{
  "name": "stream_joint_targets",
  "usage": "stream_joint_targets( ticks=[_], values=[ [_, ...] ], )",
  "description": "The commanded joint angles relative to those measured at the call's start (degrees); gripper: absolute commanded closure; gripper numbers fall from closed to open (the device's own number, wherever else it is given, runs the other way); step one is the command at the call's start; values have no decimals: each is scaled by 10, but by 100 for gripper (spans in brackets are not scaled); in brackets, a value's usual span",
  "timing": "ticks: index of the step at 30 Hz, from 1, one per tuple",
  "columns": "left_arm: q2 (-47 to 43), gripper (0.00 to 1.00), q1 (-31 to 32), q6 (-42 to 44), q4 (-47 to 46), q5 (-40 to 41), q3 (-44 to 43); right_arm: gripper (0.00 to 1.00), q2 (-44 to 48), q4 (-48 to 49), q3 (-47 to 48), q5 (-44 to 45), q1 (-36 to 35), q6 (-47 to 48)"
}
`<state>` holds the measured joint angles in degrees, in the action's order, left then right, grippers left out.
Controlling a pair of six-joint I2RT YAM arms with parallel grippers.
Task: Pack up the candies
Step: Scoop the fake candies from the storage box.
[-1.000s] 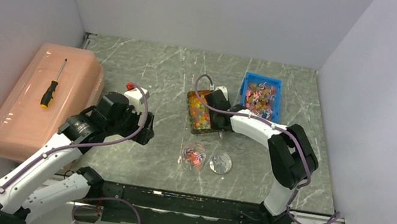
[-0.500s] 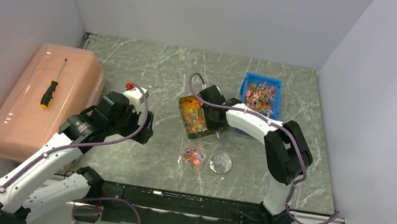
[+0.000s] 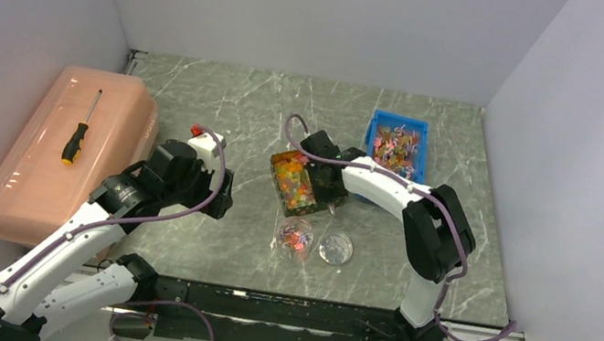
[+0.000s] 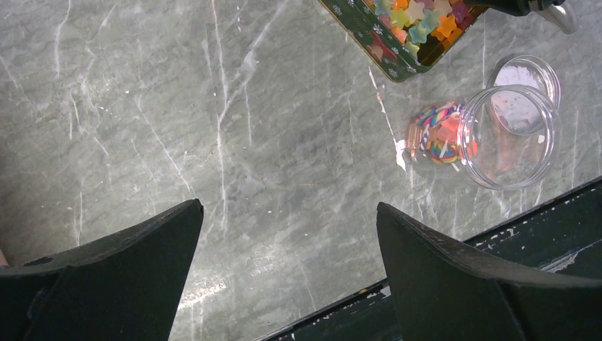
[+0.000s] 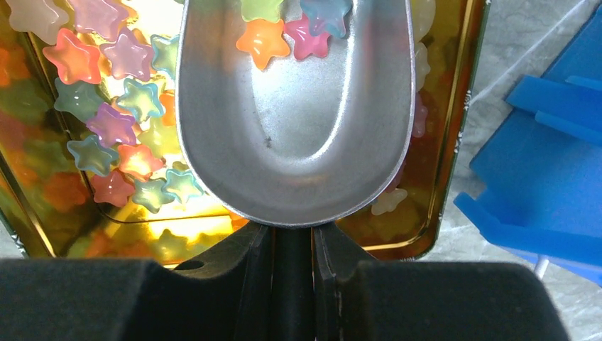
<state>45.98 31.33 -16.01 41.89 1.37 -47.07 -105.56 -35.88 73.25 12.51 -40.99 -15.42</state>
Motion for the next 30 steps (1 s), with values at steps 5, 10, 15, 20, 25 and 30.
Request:
stream_joint_targets(
  ticks=[5, 10, 15, 20, 25, 30],
  values=[
    [0, 1, 2, -8, -1, 5, -8, 100, 51, -12, 20, 25, -6, -15],
    [1, 1, 2, -7, 0, 6, -9, 100, 63, -14, 18, 29, -7, -15],
    [3, 1, 2, -7, -1, 6, -9, 100, 81, -13, 6, 28, -8, -15],
    [6, 1, 2, -7, -1, 5, -10, 100, 102, -1, -24, 25, -13, -17],
    [7, 1, 2, -7, -1, 6, -10, 100, 140, 31, -70, 33, -25, -23],
    [10, 1, 2, -7, 0, 6, -10, 100, 186, 48, -100, 40, -40, -28]
  ],
)
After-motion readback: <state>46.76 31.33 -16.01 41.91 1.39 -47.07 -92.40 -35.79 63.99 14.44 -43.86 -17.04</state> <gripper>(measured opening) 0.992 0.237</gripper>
